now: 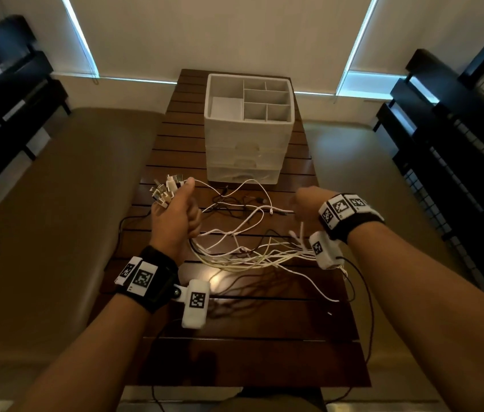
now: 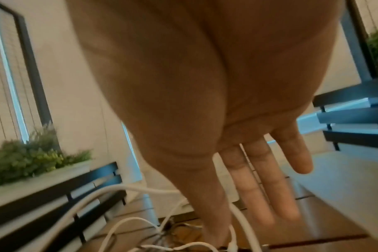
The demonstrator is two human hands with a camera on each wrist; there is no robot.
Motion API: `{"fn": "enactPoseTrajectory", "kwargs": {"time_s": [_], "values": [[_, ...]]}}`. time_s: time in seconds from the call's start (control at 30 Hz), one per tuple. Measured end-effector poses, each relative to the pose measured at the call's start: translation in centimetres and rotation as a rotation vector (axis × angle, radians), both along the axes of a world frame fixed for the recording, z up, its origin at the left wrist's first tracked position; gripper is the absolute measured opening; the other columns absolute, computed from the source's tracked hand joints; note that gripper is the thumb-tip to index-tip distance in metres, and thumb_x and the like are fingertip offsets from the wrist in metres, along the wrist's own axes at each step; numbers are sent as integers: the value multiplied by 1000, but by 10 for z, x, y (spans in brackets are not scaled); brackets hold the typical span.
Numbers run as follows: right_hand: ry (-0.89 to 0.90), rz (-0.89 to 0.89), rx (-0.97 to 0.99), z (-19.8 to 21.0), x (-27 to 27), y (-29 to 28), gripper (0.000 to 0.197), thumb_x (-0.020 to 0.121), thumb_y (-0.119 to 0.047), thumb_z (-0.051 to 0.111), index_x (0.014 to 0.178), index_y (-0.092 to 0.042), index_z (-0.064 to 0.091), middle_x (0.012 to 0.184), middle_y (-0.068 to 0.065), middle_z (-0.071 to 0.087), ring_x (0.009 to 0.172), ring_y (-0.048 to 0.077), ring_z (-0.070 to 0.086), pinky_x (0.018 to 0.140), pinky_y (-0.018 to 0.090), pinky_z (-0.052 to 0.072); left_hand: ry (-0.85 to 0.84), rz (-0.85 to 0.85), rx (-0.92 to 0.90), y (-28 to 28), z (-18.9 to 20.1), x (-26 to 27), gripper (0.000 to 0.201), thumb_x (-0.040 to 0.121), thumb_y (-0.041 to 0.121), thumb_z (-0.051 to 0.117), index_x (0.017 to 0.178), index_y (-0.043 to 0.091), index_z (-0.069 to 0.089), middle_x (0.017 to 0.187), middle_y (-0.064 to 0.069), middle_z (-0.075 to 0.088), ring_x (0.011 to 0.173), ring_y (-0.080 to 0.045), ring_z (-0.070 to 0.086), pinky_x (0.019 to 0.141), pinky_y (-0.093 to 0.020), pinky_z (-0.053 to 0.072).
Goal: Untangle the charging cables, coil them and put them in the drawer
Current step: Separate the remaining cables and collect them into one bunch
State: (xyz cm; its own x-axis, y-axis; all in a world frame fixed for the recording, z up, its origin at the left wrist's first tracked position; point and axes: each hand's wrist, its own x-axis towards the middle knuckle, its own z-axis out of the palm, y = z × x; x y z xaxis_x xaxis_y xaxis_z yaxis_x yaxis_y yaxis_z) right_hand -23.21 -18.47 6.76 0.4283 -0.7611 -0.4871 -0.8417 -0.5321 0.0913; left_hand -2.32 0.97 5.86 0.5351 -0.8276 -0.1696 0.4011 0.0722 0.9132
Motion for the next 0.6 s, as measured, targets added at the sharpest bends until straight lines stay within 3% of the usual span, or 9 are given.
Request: {"fn": "enactPoseTrajectory", "kwargs": {"time_s": [0.07, 0.17, 0.23, 0.33, 0.4, 0.5, 0.6], "values": [[-94, 83, -14, 2, 10, 10, 34, 101, -18, 61, 133, -8, 64, 130, 15, 67, 118, 34, 65, 92, 38, 53, 6, 8, 2, -3, 1, -1, 56, 103, 38, 62, 60, 23, 31, 47, 5, 27, 36, -9, 22, 39, -18, 19], [-459, 122, -18, 21, 32, 28, 46, 98, -17, 65, 144, -17, 59, 141, 10, 62, 130, 29, 58, 104, 36, 47, 3, 0, -16, -10, 4, 0, 56, 103, 42, 62, 60, 22, 31, 46, 4, 26, 35, -10, 22, 38, -19, 18], [-676, 205, 90, 33, 50, 53, 58, 94, -18, 68, 150, -23, 52, 147, 6, 57, 134, 23, 55, 111, 35, 45, -10, -36, -43, -14, 9, 0, 56, 103, 45, 61, 60, 22, 32, 45, 4, 26, 34, -11, 23, 37, -20, 19], [-733, 309, 354, 26, 72, 92, 65, 87, -41, 75, 145, -27, 49, 136, -1, 63, 119, 17, 62, 100, 33, 52, -38, -96, -87, -16, 20, -1, 58, 104, 48, 57, 60, 20, 32, 47, 2, 24, 35, -13, 21, 37, -25, 18], [-708, 311, 364, 9, 80, 106, 57, 86, -48, 77, 132, -22, 55, 116, 0, 70, 100, 16, 67, 85, 31, 54, -27, -137, -124, -15, 26, 0, 59, 105, 49, 55, 60, 21, 30, 49, 2, 22, 37, -13, 18, 38, -26, 17], [-740, 323, 161, -15, 79, 108, 25, 92, -38, 72, 102, -15, 71, 90, 4, 73, 82, 22, 68, 76, 40, 55, -34, -181, -139, -11, 31, 4, 58, 105, 48, 56, 58, 23, 29, 49, 5, 22, 40, -12, 17, 38, -22, 18], [-673, 350, -48, -25, 70, 100, 20, 96, -40, 65, 98, -21, 71, 89, 4, 73, 85, 27, 68, 74, 42, 55, -76, -208, -138, -7, 32, 1, 56, 106, 41, 56, 60, 24, 30, 48, 6, 24, 40, -12, 18, 40, -22, 19]]}}
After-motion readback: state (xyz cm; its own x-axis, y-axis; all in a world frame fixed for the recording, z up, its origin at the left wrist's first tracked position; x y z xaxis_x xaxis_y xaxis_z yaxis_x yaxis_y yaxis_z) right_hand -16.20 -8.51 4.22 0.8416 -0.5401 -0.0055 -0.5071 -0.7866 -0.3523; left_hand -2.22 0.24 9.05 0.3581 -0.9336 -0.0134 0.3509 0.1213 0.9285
